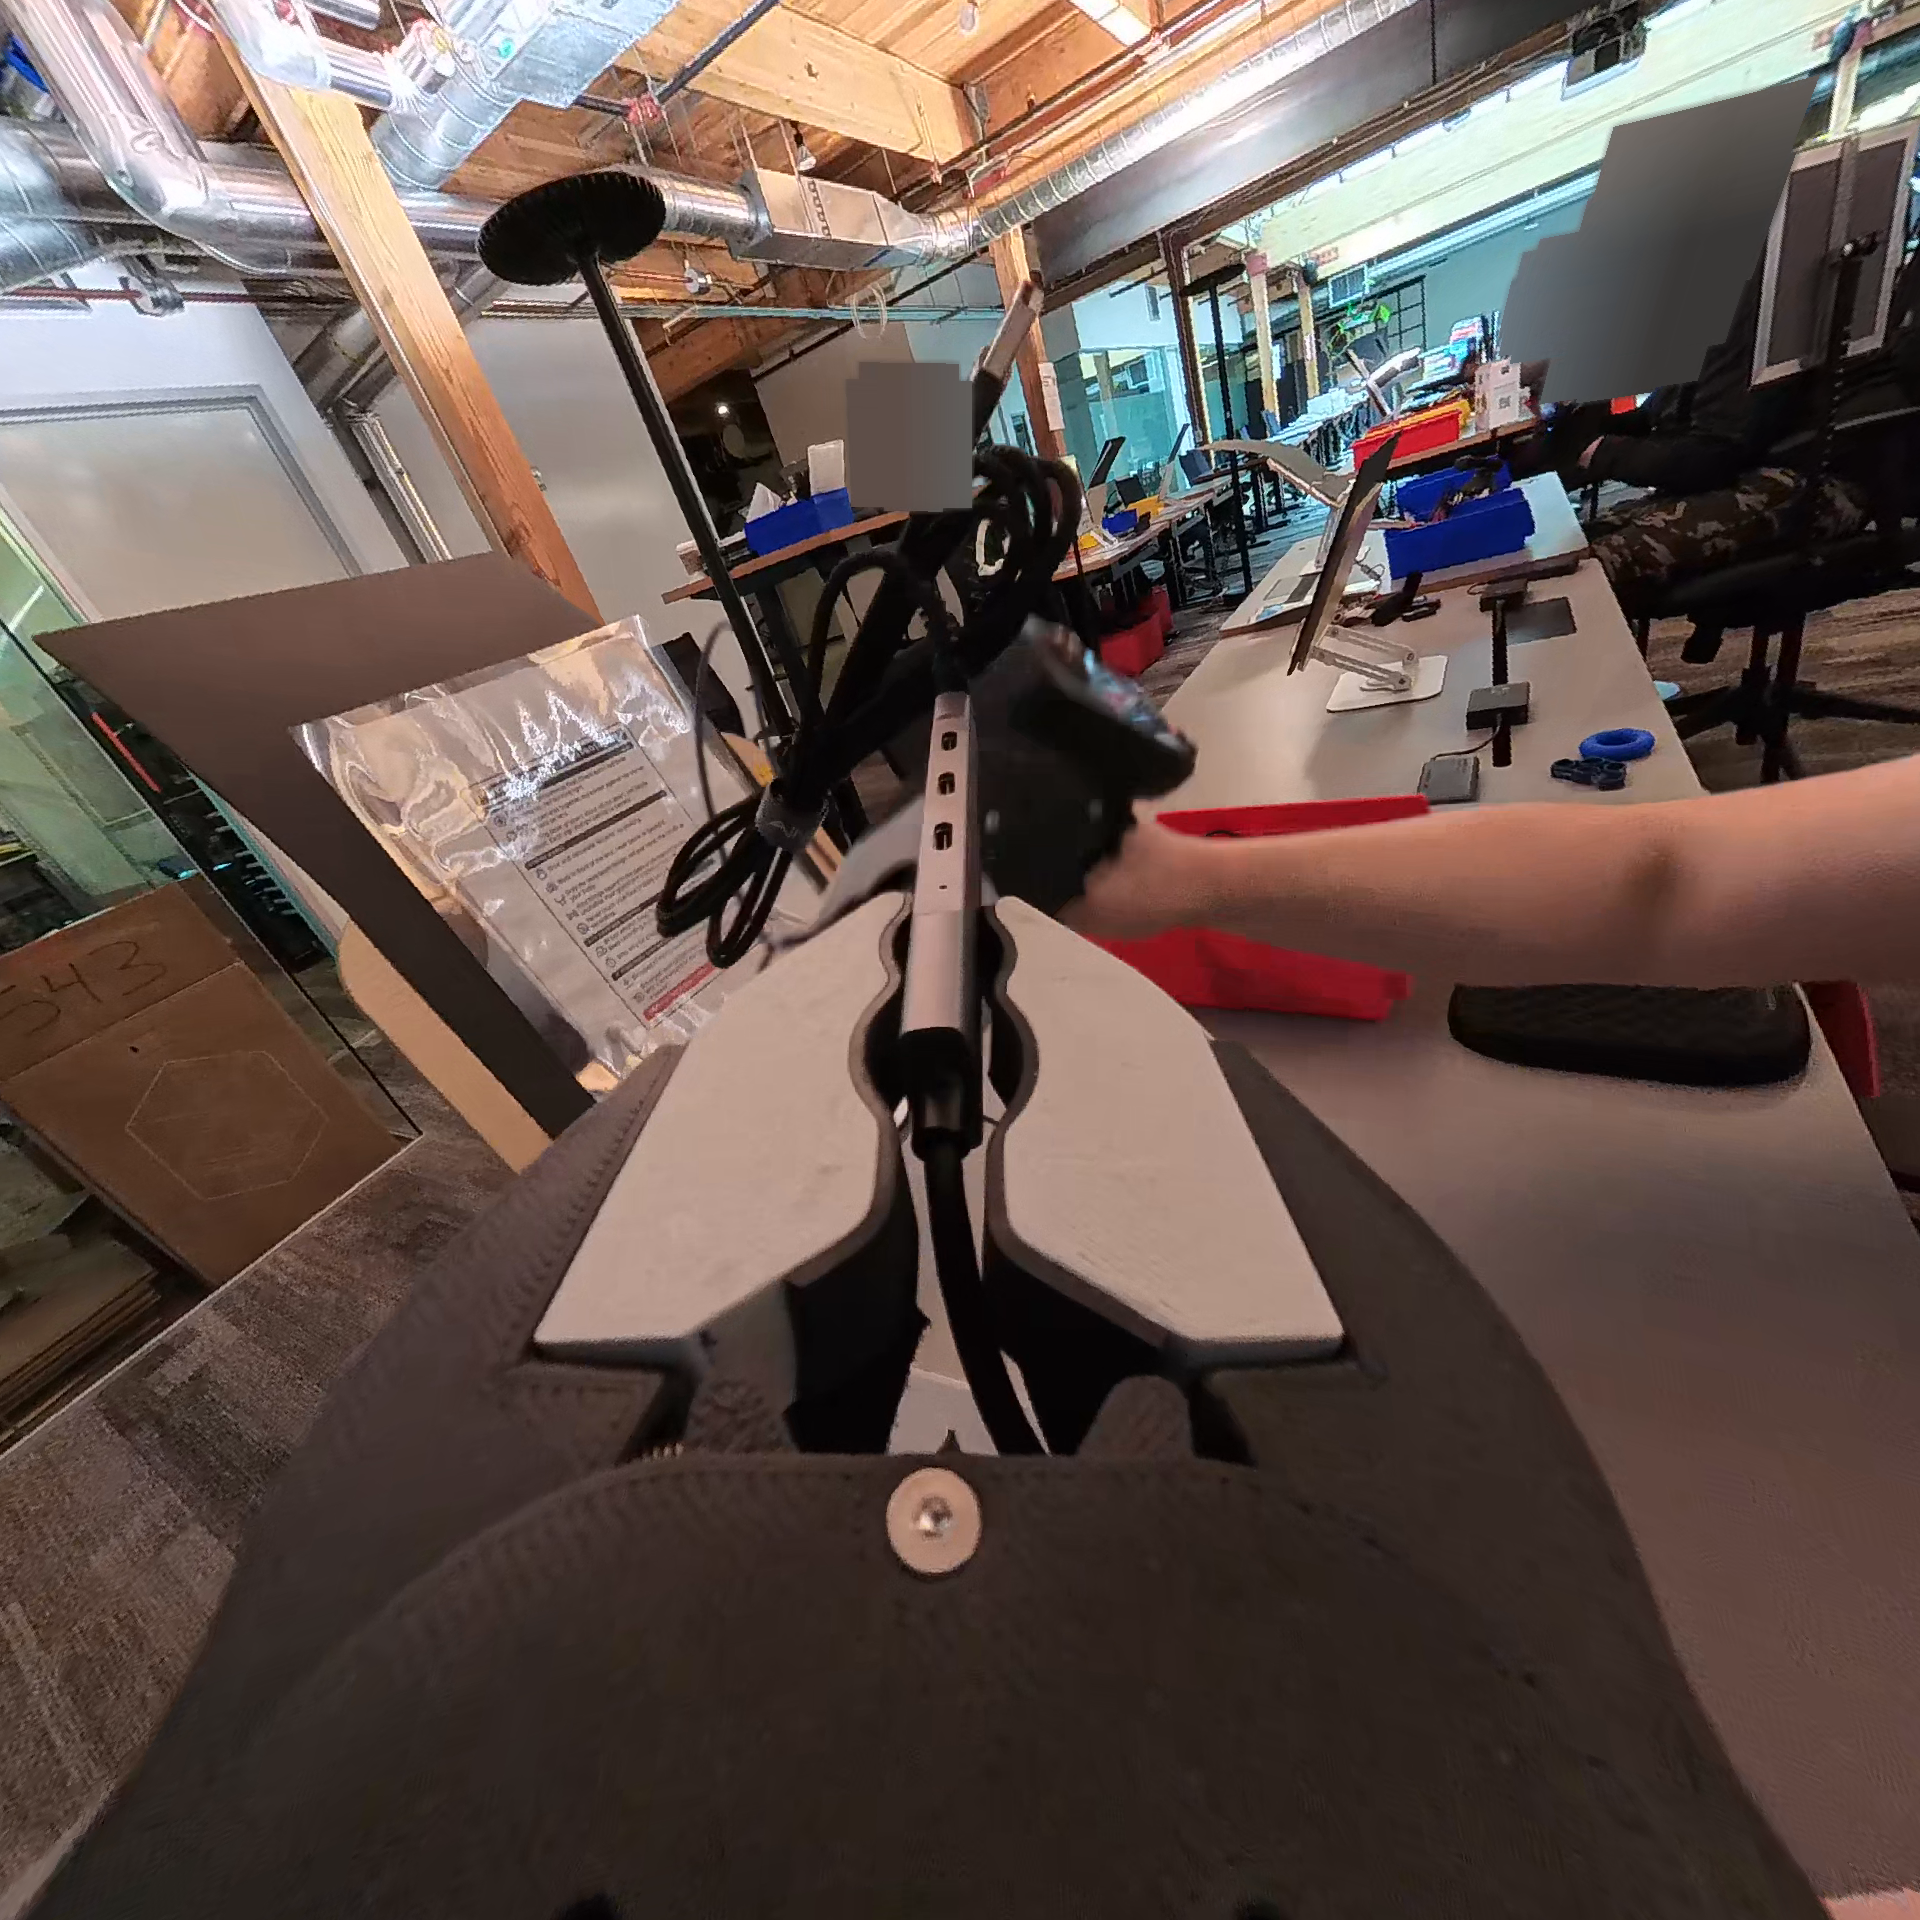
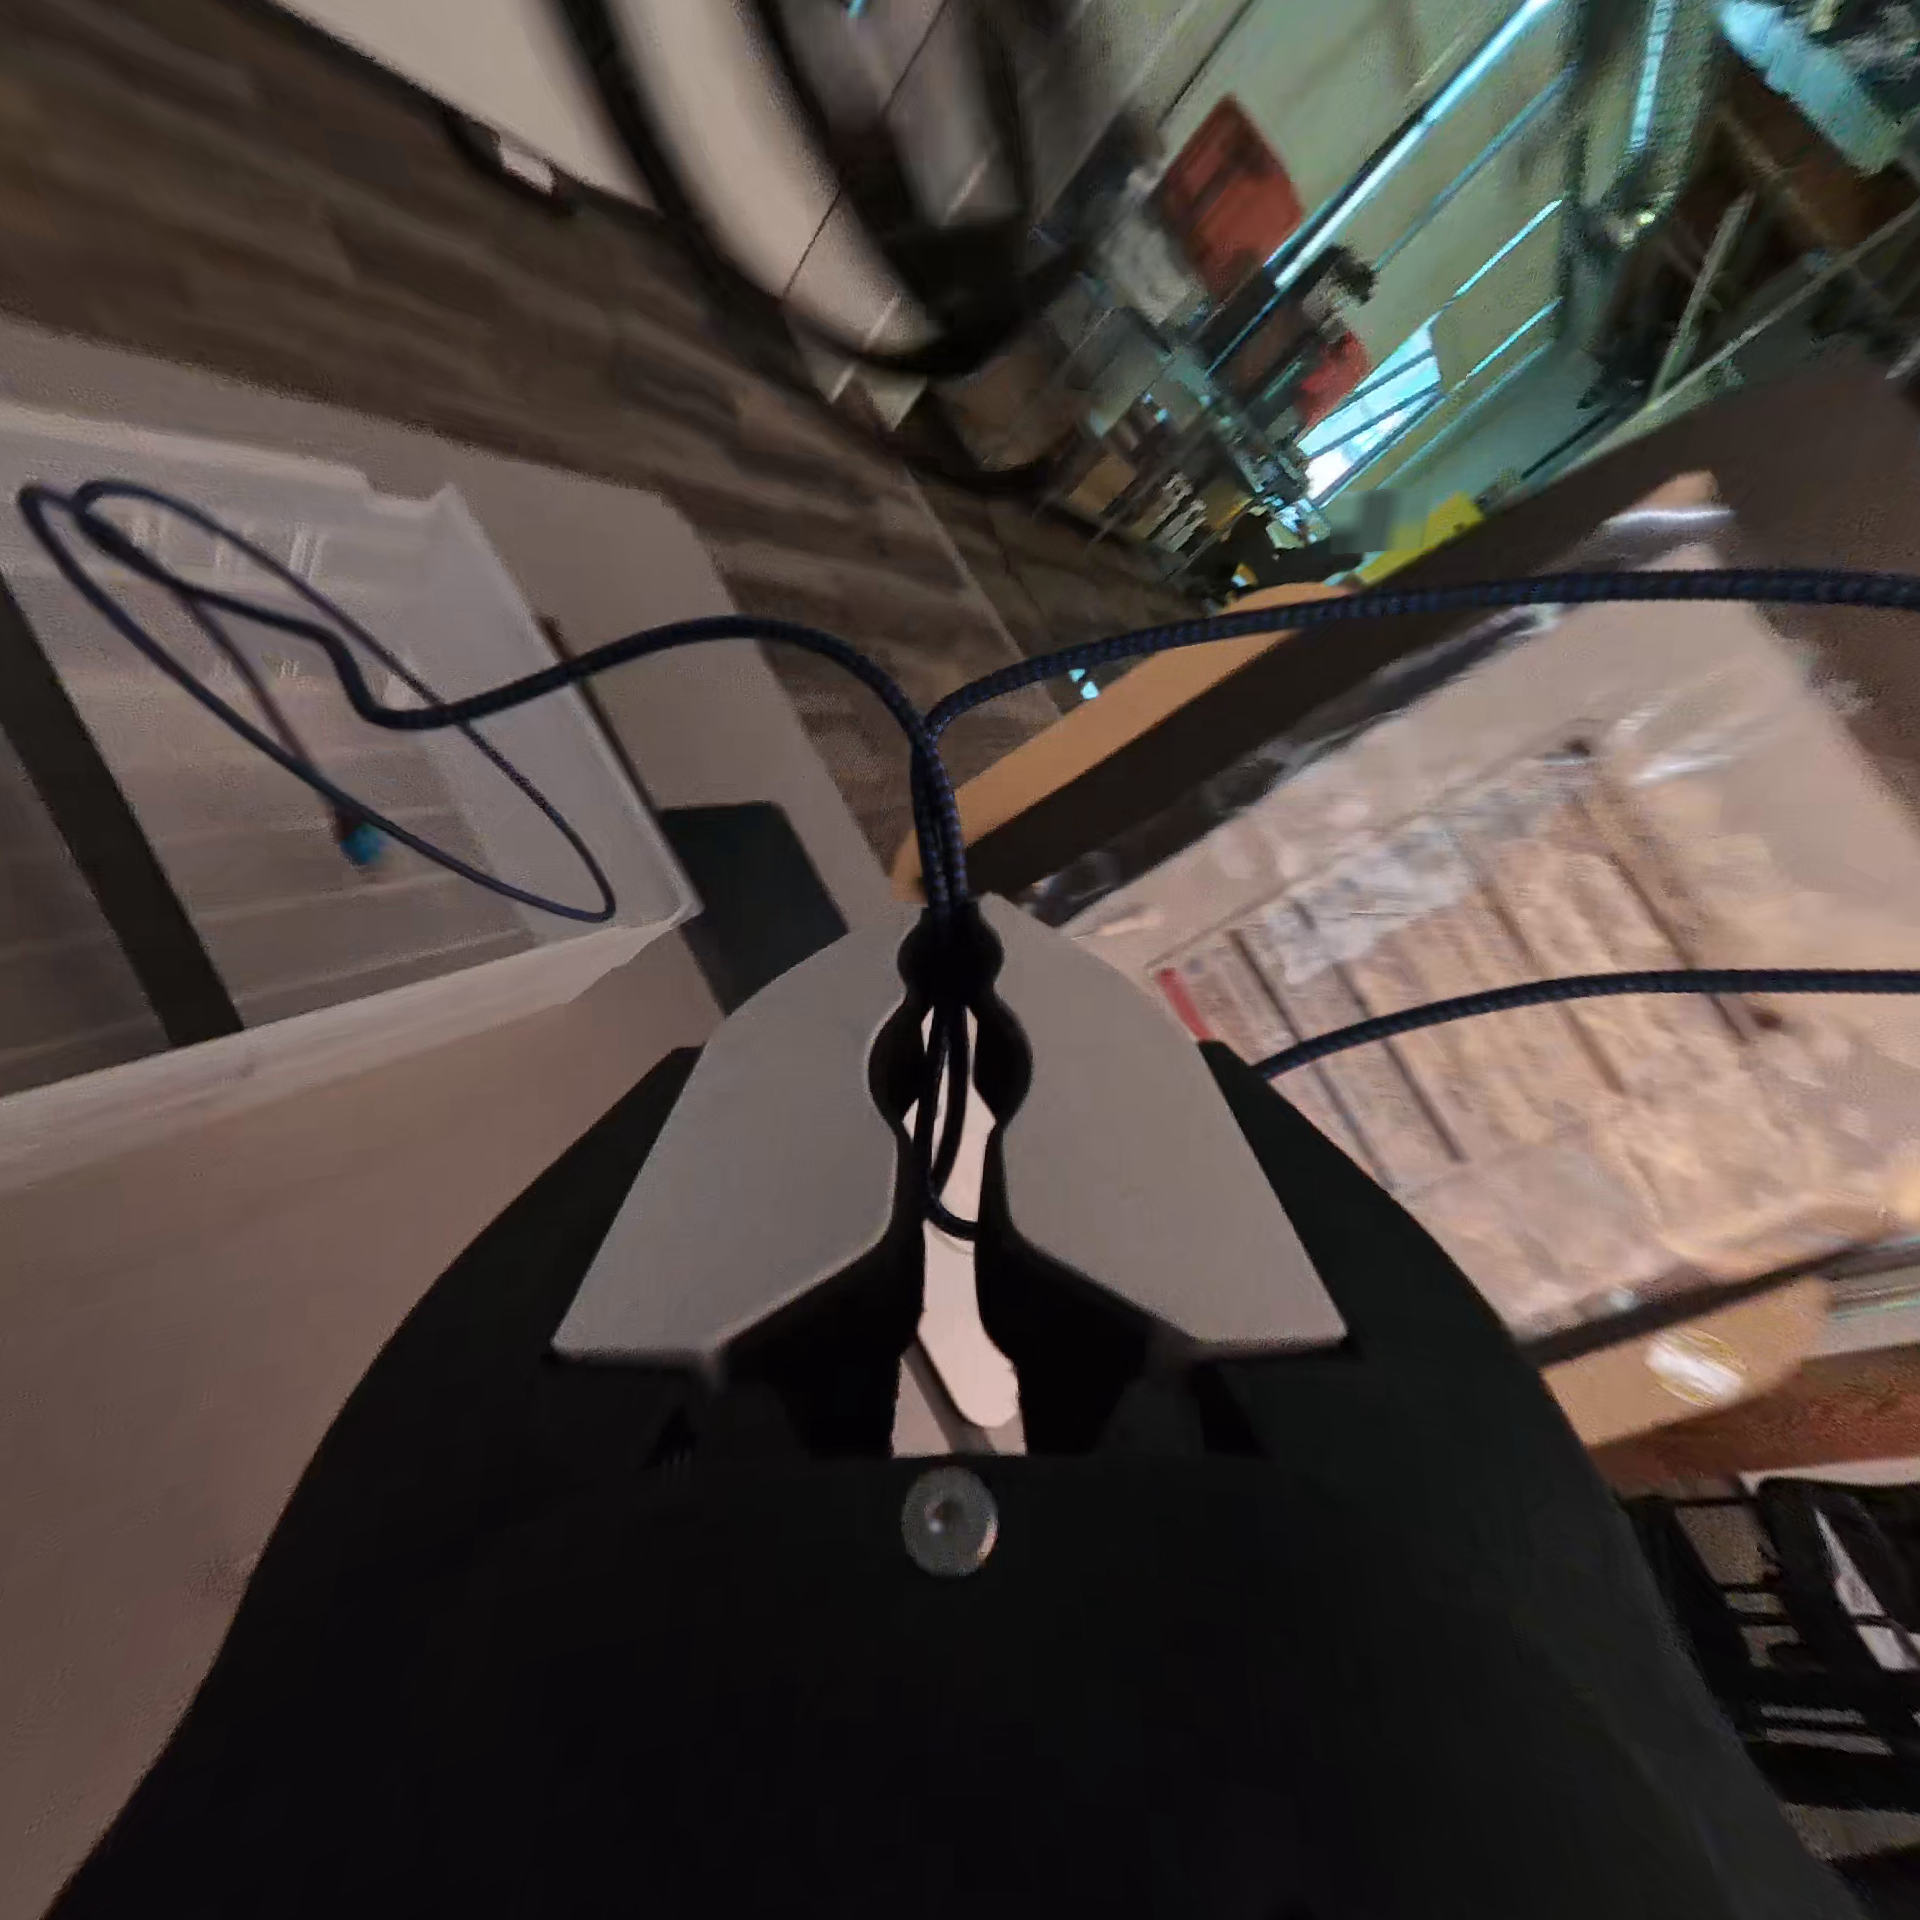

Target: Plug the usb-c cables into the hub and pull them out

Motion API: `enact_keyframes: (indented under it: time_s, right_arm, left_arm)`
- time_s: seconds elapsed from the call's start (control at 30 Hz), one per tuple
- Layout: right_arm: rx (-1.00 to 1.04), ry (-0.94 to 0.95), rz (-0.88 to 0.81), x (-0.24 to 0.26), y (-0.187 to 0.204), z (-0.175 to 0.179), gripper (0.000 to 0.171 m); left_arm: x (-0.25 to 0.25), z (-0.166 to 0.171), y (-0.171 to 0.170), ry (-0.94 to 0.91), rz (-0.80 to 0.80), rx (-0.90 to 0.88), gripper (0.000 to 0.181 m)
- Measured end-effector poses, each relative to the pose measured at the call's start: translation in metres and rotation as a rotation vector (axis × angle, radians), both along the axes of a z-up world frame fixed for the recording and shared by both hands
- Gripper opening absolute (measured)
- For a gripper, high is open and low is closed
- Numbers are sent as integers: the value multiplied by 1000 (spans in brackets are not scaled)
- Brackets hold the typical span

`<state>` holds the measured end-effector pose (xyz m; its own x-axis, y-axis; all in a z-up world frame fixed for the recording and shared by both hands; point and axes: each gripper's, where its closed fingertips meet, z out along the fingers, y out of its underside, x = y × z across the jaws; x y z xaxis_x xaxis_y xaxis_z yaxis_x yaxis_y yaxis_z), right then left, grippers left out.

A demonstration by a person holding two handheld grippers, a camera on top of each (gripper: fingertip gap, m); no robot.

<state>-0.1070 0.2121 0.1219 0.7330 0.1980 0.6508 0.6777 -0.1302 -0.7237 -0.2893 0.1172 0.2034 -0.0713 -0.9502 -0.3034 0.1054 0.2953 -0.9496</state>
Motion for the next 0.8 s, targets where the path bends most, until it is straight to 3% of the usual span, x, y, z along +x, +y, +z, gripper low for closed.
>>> enact_keyframes:
  time_s: [0.2, 0.37, 0.5, 0.63, 0.8]
  right_arm:
    - [95, 94, -87, 68, -60, 67, 5]
    - [10, 297, -141, 123, -106, 52, 5]
    - [-133, 310, -279, 171, -134, -1, 5]
    - [-517, 317, -381, 192, -167, -97, 6]
    - [-820, 210, -393, 178, -194, -182, 6]
  left_arm:
    - [-4, 10, -12, -52, -40, 8, 8]
    - [-5, 12, -20, -57, -74, 15, 8]
    - [0, 10, -22, -39, -83, 14, 9]
    - [7, 7, -22, -17, -87, 13, 8]
    - [16, 4, -23, 10, -92, 7, 8]
